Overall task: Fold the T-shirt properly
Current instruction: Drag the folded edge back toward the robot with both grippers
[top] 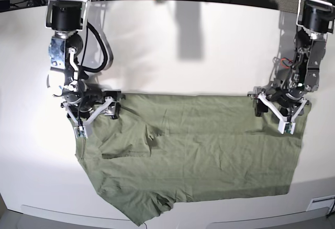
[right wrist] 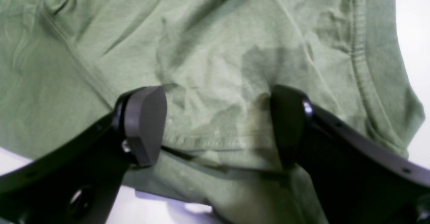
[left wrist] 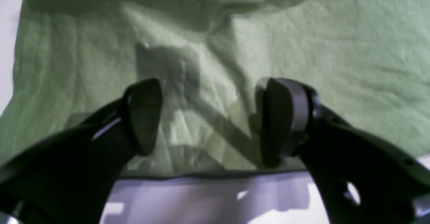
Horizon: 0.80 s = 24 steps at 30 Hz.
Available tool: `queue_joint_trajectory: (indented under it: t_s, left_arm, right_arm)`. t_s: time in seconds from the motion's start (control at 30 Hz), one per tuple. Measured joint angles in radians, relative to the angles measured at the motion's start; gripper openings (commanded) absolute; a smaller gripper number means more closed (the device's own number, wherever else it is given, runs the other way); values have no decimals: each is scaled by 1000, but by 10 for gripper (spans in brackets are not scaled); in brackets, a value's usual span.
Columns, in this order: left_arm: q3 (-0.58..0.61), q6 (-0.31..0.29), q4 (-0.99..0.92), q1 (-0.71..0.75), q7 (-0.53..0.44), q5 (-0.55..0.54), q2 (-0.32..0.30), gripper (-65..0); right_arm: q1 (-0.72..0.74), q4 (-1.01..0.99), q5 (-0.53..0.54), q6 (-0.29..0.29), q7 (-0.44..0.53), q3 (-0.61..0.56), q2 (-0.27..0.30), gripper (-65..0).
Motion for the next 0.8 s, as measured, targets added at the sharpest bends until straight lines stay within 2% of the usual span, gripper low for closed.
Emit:
queue_joint_trajectory:
  t_s: [0.27, 0.4, 0.53, 0.8]
  left_arm:
    - [-4, 0, 4, 2, 24, 0, 0, -195]
    - [-4, -1, 7, 9, 46, 0, 0, -195]
    - [-6, -1, 15, 41, 16, -4, -1, -195]
    - [-12, 0, 32, 104, -53, -5, -5, -195]
  right_arm:
    - [-27, 6, 2, 0, 21, 0, 2, -175]
    - [-47, 11, 11, 8, 30, -2, 26, -175]
    - [-90, 51, 16, 48, 44, -2, 69, -175]
    - [-179, 137, 41, 45, 19, -2, 106, -175]
